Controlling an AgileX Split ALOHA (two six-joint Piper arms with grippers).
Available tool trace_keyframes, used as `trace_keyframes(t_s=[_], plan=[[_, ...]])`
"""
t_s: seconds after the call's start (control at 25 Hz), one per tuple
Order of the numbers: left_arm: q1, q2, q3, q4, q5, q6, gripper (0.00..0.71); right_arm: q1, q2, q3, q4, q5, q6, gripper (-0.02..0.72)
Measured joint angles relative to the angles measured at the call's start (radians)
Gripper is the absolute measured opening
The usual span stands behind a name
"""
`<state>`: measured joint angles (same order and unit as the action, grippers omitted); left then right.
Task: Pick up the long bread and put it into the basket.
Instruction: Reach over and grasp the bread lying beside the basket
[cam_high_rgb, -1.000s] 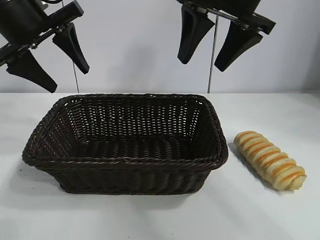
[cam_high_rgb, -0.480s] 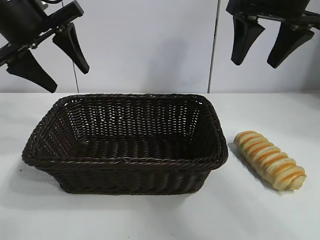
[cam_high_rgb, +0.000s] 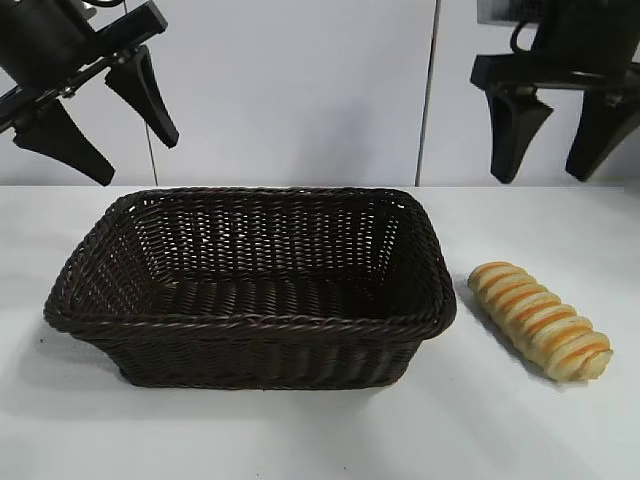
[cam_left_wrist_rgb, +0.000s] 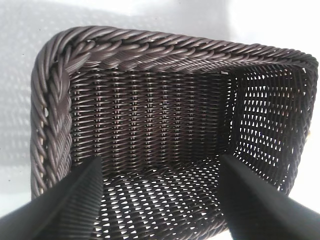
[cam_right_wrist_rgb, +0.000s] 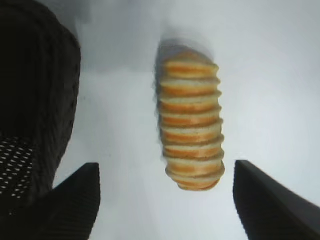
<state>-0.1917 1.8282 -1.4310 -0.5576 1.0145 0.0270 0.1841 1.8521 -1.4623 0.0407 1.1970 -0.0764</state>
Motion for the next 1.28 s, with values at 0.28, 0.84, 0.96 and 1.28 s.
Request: trace_keyframes(t_s=[0.28,0.84,0.96,1.28], plan=[[0.0,0.0,0.0,0.0,-0.001,0.0,0.479,0.0,0.0,0.032,-0.078,-0.067,0.0,0.537],[0.0,0.0,0.0,0.0,-0.017,0.003,0.479,0.0,0.112,0.082,-0.086,-0.158,0.0,0.537],[0.0,0.0,0.0,0.0,-0.018,0.004,0.479,0.0,0.159,0.082,-0.086,-0.185,0.0,0.537],[0.0,0.0,0.0,-0.001,-0.018,0.005,0.479,0.0,0.2,0.083,-0.089,-0.204,0.0,0.41]])
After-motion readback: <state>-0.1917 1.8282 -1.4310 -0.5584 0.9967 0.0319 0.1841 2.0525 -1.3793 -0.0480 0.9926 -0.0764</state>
